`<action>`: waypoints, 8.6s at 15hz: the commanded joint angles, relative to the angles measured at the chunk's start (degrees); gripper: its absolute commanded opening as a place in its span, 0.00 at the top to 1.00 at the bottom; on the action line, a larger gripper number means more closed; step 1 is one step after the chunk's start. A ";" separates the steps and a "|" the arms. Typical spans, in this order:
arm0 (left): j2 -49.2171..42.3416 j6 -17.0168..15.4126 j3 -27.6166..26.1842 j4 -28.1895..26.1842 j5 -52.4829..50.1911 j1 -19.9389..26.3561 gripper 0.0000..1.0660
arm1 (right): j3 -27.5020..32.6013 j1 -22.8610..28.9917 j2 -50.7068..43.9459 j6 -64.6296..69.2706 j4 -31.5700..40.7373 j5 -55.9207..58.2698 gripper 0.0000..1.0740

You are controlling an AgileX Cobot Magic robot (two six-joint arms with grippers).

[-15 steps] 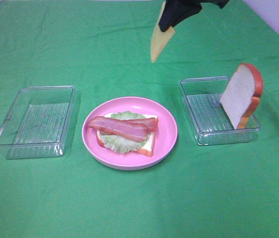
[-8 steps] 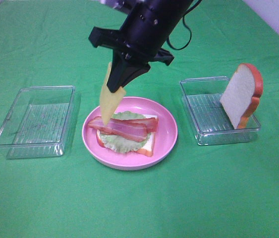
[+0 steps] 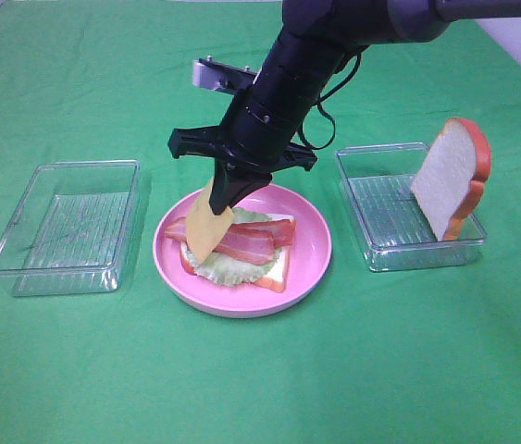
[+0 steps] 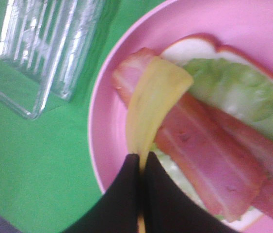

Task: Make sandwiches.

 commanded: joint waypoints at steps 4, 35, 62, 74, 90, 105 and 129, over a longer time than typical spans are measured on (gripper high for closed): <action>-1.03 -0.23 0.11 -0.29 -0.57 -0.29 0.27 | 0.17 0.06 0.06 3.21 -6.47 -0.29 0.97; -1.03 -0.23 0.11 -0.29 -0.57 -0.29 0.27 | 1.38 -28.53 -9.40 5.10 -22.80 12.83 0.28; -1.03 -0.23 0.11 -0.29 -0.57 -0.29 0.27 | 18.33 -21.31 -22.06 -6.99 14.84 1.49 1.00; -1.03 -0.23 0.11 -0.29 -0.57 -0.29 0.27 | 31.00 -15.30 -10.20 -25.50 50.76 -6.59 1.00; -1.03 -0.23 0.11 -0.29 -0.57 -0.29 0.27 | 30.94 -14.32 -5.56 -27.96 47.38 -5.50 0.28; -1.03 -0.23 0.11 -0.29 -0.57 -0.29 0.27 | 37.47 -14.32 -39.94 -3.50 -7.68 2.18 0.28; -1.03 0.40 0.11 -0.86 -0.57 -0.29 0.27 | 69.56 -14.32 -119.63 -4.47 -20.74 7.39 0.29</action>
